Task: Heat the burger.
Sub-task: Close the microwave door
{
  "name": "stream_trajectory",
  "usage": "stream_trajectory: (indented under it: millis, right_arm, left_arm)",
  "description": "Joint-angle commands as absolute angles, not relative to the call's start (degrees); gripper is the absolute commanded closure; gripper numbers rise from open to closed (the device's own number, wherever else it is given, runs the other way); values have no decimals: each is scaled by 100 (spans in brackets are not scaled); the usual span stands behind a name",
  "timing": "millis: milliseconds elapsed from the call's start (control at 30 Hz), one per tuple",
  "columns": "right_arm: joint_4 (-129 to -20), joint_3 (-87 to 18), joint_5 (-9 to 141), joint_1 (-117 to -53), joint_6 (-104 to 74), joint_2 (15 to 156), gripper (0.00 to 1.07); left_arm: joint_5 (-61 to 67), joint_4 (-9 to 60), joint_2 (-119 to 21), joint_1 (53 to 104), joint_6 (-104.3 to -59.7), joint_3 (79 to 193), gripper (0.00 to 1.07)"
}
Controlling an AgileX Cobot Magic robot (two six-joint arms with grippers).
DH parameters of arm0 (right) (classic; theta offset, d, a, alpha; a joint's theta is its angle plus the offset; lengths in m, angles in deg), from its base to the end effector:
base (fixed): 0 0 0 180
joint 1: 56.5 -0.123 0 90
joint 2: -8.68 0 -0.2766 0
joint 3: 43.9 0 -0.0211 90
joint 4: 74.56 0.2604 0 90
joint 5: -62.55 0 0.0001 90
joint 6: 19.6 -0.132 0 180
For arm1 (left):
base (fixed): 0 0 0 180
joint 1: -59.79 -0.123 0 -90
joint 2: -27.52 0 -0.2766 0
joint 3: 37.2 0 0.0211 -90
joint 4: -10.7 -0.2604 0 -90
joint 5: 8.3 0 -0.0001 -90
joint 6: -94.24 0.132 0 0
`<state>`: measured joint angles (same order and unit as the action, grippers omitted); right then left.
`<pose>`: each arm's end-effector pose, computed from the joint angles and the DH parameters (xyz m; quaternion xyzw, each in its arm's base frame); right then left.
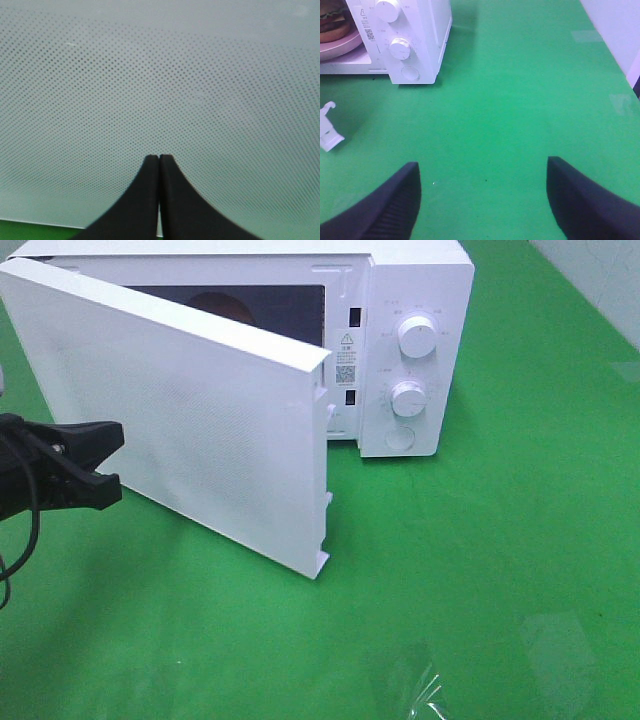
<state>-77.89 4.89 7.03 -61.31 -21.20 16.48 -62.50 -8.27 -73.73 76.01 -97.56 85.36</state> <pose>0.0542 -0.0018 0.2719 -0.0235 0.8289 0.0022 0.5589 0.2693 -0.1146 0.1241 0.1880 0.7732 -0.1915 0.5747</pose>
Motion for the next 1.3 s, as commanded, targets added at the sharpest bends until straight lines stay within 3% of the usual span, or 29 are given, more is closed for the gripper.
stream_trajectory:
  millis: [33, 533, 1300]
  right_arm:
    - [-7783, 500, 766, -6102, -2080, 1487, 37]
    - [-7789, 500, 766, -6102, -2091, 1487, 37]
    - [-7789, 500, 766, -6102, -2091, 1487, 37]
  left_arm:
    - [-6347, -626, -7464, 7761, -9728, 8719, 107]
    - [-5998, 319, -8255, 8644, -9573, 9974, 107]
    - [-4938, 663, -9195, 9274, -9602, 12002, 107]
